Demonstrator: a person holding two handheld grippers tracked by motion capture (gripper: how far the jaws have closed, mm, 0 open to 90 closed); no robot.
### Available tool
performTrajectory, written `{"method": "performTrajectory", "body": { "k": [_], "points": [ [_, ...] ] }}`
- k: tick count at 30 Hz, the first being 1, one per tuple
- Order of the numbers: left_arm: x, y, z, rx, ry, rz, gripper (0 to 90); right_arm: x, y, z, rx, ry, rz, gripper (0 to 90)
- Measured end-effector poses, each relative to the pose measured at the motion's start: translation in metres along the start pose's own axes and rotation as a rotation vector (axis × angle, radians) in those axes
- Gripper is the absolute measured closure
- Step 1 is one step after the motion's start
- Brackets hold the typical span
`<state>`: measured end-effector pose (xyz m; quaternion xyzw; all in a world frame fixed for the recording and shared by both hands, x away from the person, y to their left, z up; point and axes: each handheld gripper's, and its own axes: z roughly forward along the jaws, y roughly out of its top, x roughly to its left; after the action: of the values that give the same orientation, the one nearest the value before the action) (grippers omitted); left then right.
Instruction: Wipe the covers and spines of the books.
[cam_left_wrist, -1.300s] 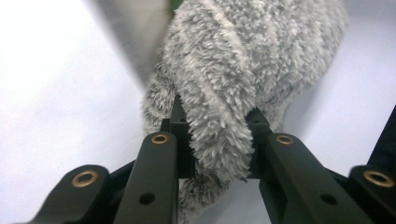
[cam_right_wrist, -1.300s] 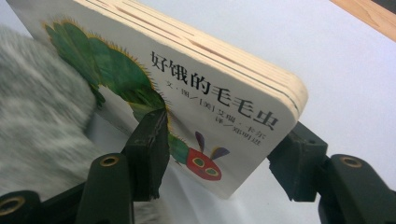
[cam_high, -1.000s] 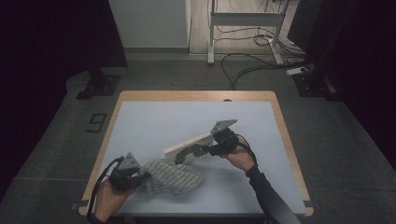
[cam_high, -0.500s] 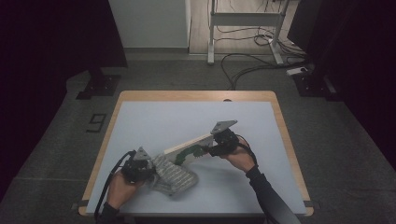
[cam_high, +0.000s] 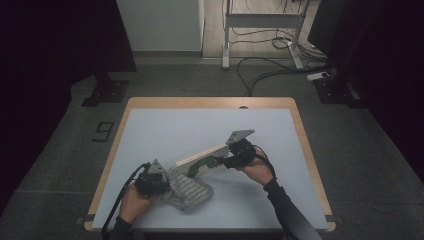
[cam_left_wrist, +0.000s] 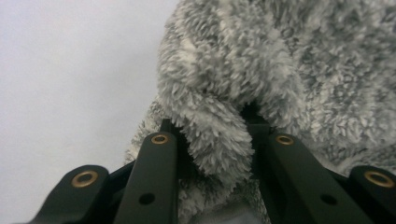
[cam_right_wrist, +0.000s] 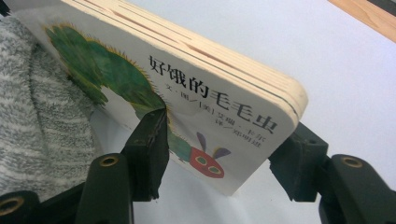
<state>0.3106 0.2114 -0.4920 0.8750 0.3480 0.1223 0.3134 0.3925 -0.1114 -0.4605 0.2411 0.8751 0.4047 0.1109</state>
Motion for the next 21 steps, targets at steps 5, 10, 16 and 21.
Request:
{"method": "performTrajectory", "body": {
  "k": [5,10,16,21],
  "points": [
    [-0.002,0.008,-0.016,-0.04,0.004,0.008,73.2,0.002,0.001,0.001,0.005,-0.004,-0.007,38.1],
    [-0.003,0.019,-0.032,-0.062,0.023,0.016,73.1,0.002,0.0,0.0,0.004,-0.001,-0.006,38.1],
    [-0.005,0.028,-0.052,-0.108,0.034,0.011,73.1,0.002,0.0,0.0,0.006,-0.001,-0.006,38.1],
    [-0.007,0.035,-0.066,-0.143,0.036,0.013,73.0,0.002,0.001,0.0,0.007,-0.002,-0.005,38.1]
  ]
}}
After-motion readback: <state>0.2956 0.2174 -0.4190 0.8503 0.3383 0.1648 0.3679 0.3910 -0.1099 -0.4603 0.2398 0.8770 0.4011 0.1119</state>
